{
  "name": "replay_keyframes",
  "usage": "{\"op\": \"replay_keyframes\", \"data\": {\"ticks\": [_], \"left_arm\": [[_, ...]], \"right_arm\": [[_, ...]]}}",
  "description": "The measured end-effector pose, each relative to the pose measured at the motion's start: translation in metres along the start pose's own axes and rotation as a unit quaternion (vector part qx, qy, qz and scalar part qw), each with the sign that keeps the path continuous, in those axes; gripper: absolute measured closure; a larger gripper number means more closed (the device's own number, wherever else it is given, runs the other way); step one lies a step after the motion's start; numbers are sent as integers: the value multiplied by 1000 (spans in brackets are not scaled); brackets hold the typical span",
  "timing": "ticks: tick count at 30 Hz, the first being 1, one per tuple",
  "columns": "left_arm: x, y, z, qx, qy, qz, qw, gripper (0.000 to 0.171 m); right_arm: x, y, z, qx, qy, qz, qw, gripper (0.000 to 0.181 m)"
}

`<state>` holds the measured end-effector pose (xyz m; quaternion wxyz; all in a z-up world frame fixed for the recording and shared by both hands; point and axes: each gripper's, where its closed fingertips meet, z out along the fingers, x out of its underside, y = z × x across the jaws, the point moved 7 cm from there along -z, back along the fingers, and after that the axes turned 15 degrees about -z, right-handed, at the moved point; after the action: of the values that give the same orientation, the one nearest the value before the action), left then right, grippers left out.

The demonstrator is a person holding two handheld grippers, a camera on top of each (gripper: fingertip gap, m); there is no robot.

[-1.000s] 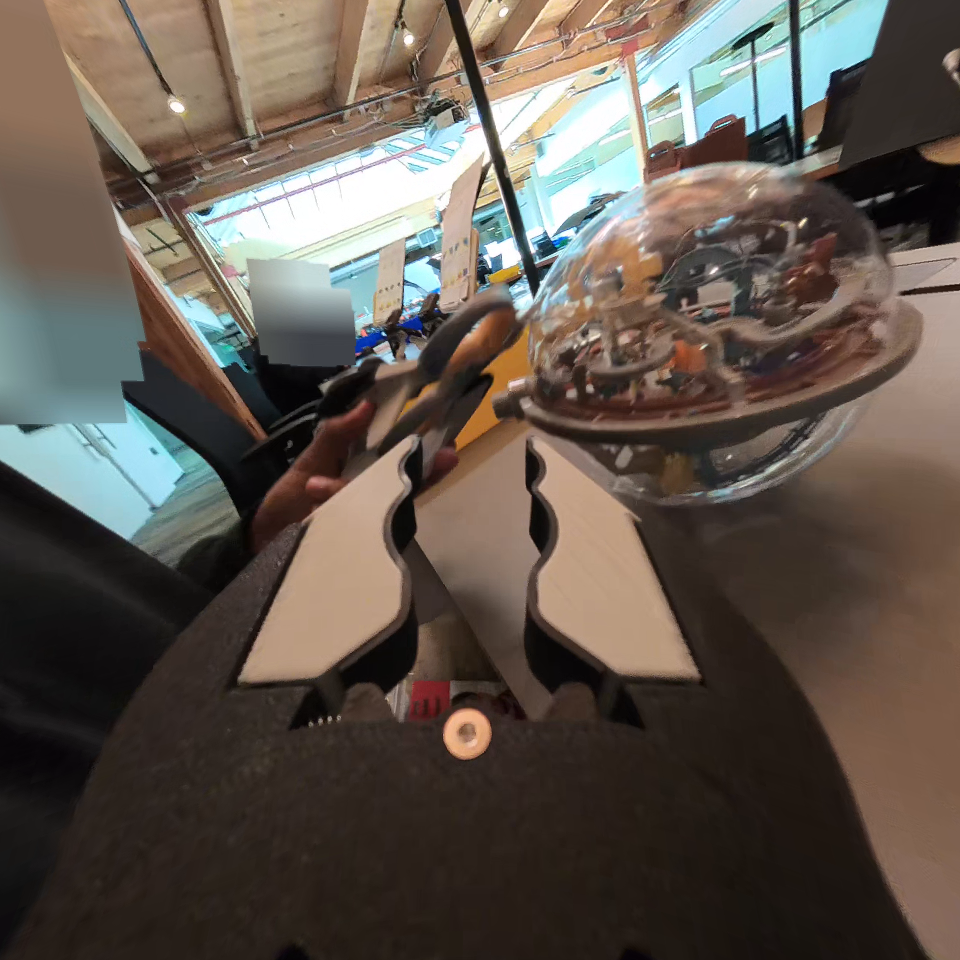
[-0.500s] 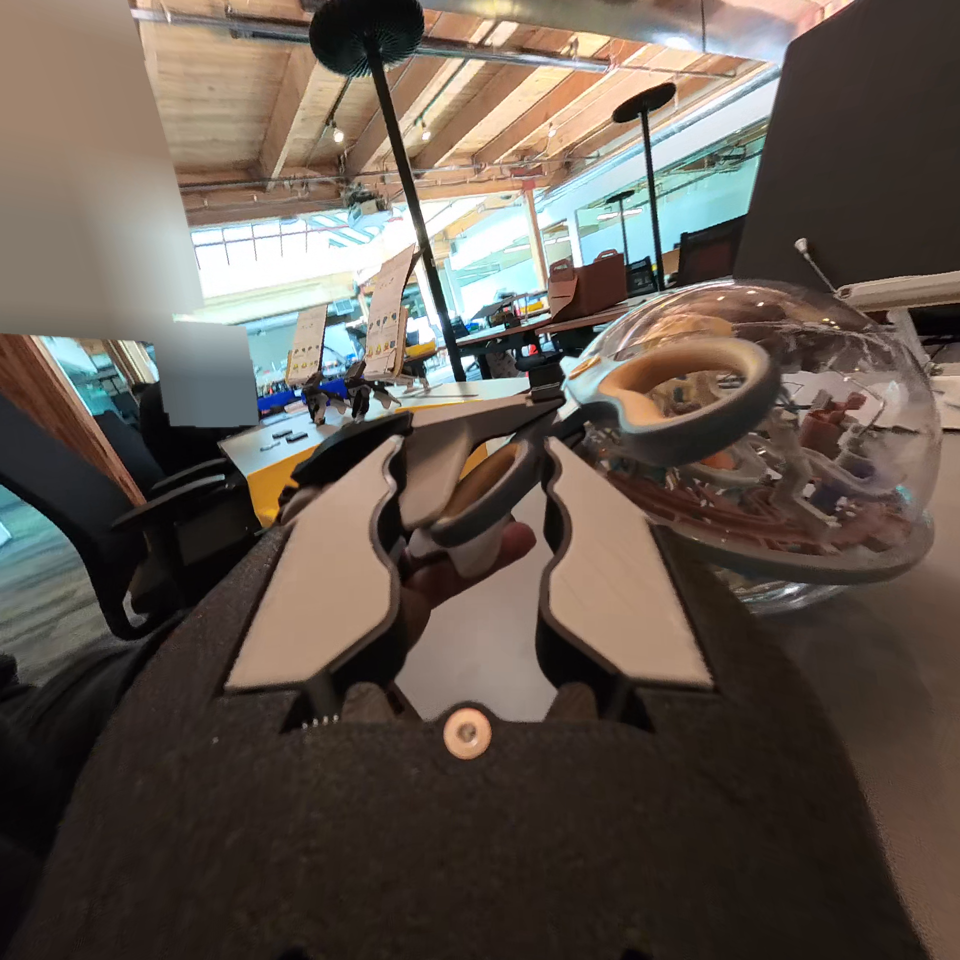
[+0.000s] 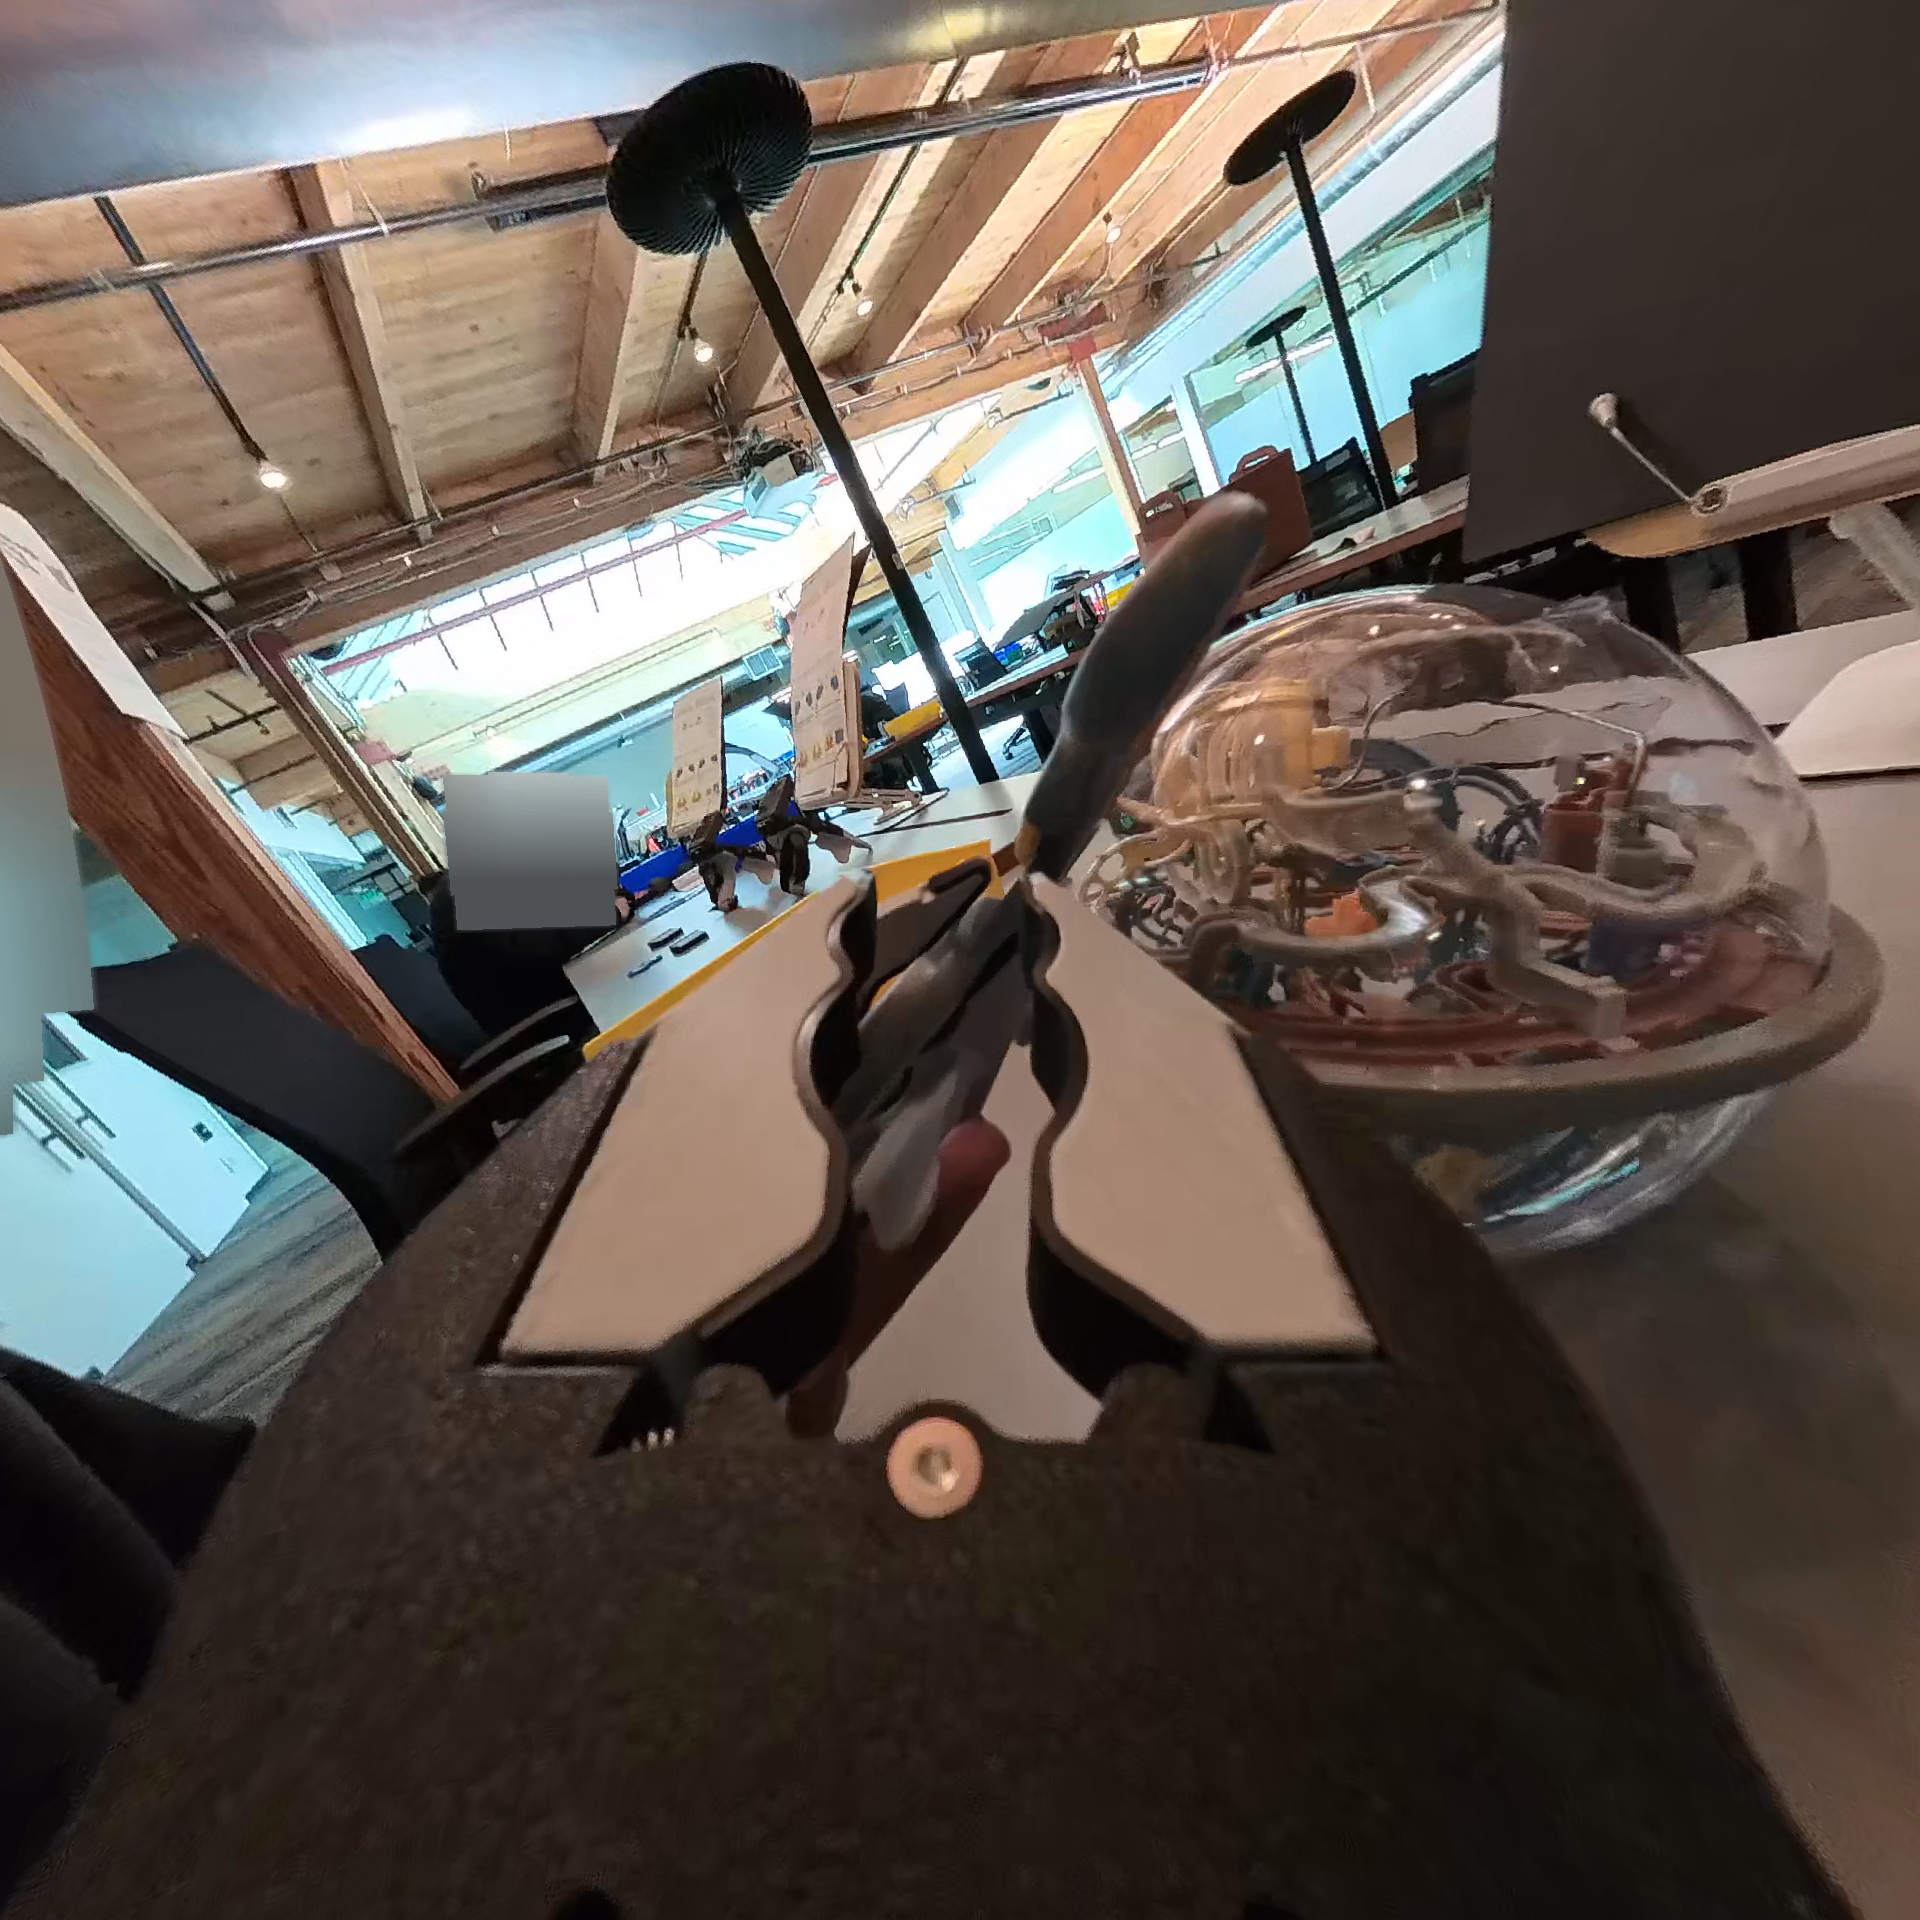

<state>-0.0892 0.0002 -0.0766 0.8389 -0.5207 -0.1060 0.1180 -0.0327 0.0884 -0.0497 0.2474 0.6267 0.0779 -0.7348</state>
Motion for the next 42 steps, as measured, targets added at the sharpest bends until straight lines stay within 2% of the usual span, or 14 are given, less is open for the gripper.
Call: {"op": "replay_keyframes", "data": {"ticks": [5,9,10,12,18,22,25,28,31,34,37,39,42], "left_arm": [[-10,-2,2,24,-24,-23,999,162],[-12,-1,4,38,-31,-35,998,162],[-12,-1,5,40,-31,-36,998,162],[-10,-1,6,40,-27,-39,998,162],[-11,-3,4,42,-1,-35,998,160],[5,-7,-4,9,78,-3,997,149],[21,-15,-19,-22,149,49,987,149],[26,-30,-40,-33,179,131,975,150],[10,-51,-58,-56,152,255,953,150],[-26,-78,-66,-87,73,399,910,149],[-51,-106,-64,-76,28,468,880,148],[-57,-115,-55,-66,43,487,870,148],[-56,-107,-33,-91,116,509,848,141]], "right_arm": [[9,14,-8,-12,12,-42,999,137],[22,22,-5,1,40,-83,996,136],[21,21,-4,5,37,-81,996,140],[15,18,-6,7,8,-65,998,163],[2,5,-8,-5,-9,-46,999,172],[-10,-4,-6,-5,-16,-53,998,175],[-21,-8,-2,-16,-7,-70,997,175],[-26,-11,5,-40,12,-83,996,175],[-29,-10,10,-71,31,-89,993,175],[-31,-10,16,-107,51,-90,989,175],[-35,-13,19,-127,60,-82,987,175],[-37,-16,20,-128,65,-85,986,175],[-40,-17,20,-130,69,-95,984,175]]}}
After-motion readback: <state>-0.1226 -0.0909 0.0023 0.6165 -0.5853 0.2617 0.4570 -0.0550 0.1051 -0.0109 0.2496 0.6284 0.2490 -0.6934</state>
